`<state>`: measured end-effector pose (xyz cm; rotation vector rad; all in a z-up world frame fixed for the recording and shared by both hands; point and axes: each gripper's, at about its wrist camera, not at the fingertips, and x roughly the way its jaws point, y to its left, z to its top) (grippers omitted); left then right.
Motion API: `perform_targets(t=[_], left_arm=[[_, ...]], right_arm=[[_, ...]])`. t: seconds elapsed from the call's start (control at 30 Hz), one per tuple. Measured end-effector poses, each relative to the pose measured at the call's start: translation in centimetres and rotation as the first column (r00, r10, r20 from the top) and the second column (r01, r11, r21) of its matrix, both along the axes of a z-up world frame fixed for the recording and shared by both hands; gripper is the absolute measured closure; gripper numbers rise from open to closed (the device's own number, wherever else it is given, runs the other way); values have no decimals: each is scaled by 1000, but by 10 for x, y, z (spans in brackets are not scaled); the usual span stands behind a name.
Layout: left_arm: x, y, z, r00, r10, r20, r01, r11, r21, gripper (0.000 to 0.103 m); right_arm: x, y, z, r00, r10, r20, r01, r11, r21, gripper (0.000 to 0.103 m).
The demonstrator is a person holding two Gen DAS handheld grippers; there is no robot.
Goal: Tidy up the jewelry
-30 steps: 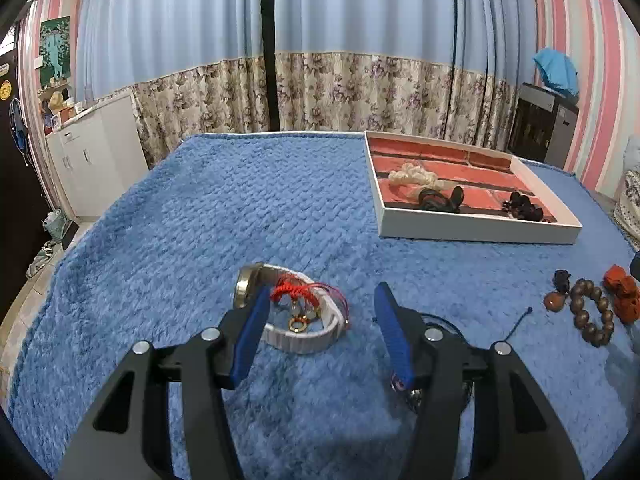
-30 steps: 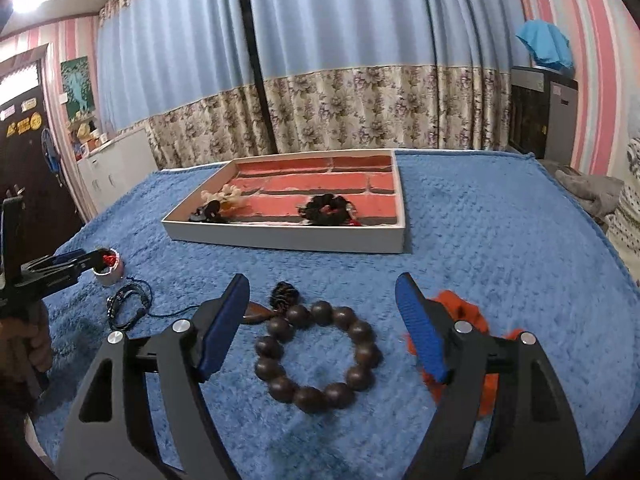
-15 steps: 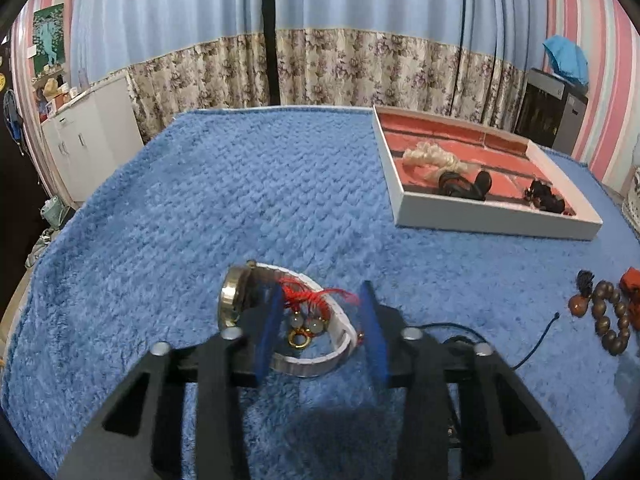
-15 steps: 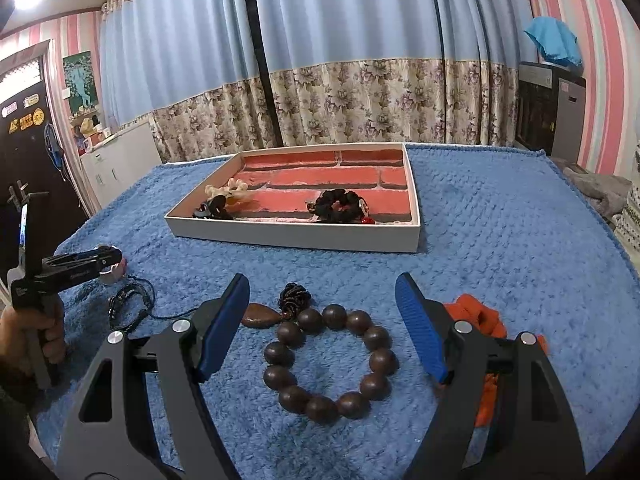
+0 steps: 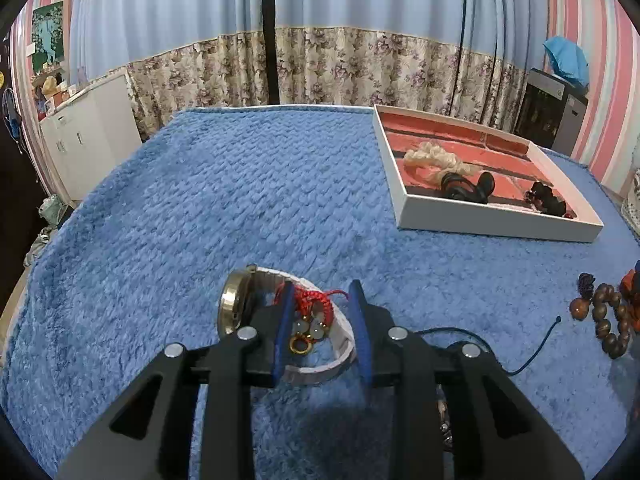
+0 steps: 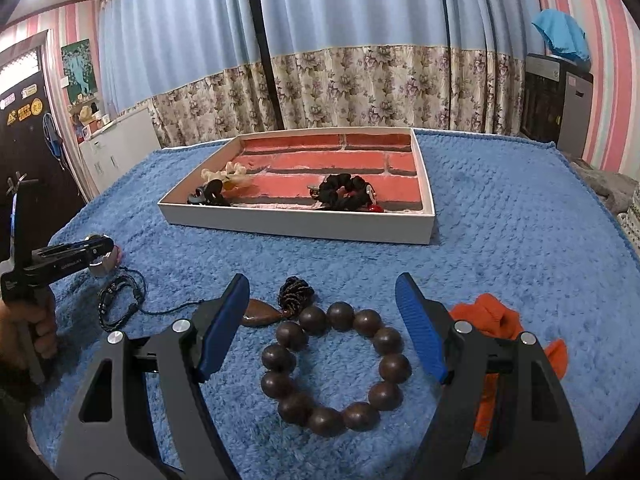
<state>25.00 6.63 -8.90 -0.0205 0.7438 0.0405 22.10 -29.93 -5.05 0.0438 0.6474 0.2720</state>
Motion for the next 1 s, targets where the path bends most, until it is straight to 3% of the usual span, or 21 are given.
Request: perform_targets(t=[0.17, 0.3, 0.4, 0.7, 0.9, 0.97, 1.0], left_arm=[[5, -2, -5, 1000, -5, -19, 5, 1000, 11, 68], [6, -2, -6, 1000, 1, -20, 0, 1000, 10, 69], [7, 1, -6, 1000, 6, -17, -6, 1000, 0, 81], [1, 0, -2, 1000, -2, 12, 2, 1000, -7, 97], [-2, -1, 3, 999, -10, 32, 10, 1000, -13, 97], [-1, -1, 3, 999, -9, 33, 10, 1000, -17, 97], [-1, -1, 2, 999, -10, 31, 11, 1000, -19, 97]], right_arm=[[3, 6, -1, 1000, 11, -8, -11, 1000, -9, 28], [8, 7, -5, 1000, 2, -20, -2, 1000, -22, 28], [14, 8, -10, 999, 1, -46, -2, 1000, -16, 29], [30, 28, -18, 997, 4, -79, -7, 999, -37, 29], [49, 40, -28, 991, -6, -136, 2, 1000, -30, 46], [55, 43, -35, 985, -13, -172, 6, 999, -43, 67], [59, 43, -37, 982, -16, -190, 7, 999, -47, 72]])
